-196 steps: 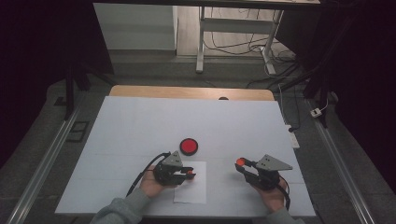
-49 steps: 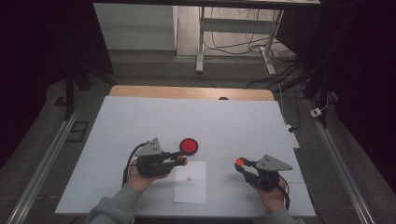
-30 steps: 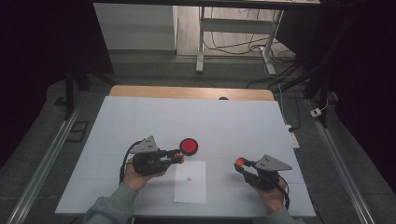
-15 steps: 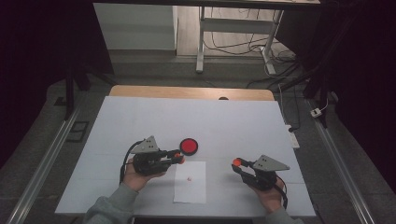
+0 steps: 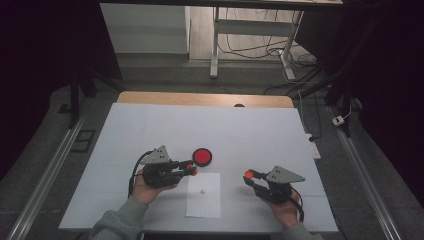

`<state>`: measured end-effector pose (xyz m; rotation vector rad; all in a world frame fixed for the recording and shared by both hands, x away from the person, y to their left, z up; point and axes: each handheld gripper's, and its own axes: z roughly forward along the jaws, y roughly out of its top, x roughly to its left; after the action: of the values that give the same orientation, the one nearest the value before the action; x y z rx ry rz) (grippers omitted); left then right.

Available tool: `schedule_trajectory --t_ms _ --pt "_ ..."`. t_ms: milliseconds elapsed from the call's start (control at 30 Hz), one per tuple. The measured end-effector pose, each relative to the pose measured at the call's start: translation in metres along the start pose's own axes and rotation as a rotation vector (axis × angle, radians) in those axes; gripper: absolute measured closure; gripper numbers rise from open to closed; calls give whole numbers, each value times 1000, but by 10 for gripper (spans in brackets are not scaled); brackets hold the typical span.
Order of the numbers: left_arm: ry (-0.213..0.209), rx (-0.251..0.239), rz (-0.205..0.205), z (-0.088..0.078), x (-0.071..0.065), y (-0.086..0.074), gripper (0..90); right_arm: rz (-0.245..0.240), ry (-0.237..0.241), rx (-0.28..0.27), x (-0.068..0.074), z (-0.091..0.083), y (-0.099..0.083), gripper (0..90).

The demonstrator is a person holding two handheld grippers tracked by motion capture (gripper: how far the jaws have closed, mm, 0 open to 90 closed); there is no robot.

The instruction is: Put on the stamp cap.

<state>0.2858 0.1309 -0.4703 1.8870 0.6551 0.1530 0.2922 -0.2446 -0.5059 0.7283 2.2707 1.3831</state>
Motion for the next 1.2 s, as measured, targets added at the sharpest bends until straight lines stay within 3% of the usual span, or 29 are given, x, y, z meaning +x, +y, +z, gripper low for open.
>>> schedule_trajectory --t_ms 600,1200 --pt "0 -1 0 2 -1 0 721 -17 40 -1 12 15 8 646" --pt "1 8 -5 6 -2 0 722 -48 106 -3 33 37 20 646"
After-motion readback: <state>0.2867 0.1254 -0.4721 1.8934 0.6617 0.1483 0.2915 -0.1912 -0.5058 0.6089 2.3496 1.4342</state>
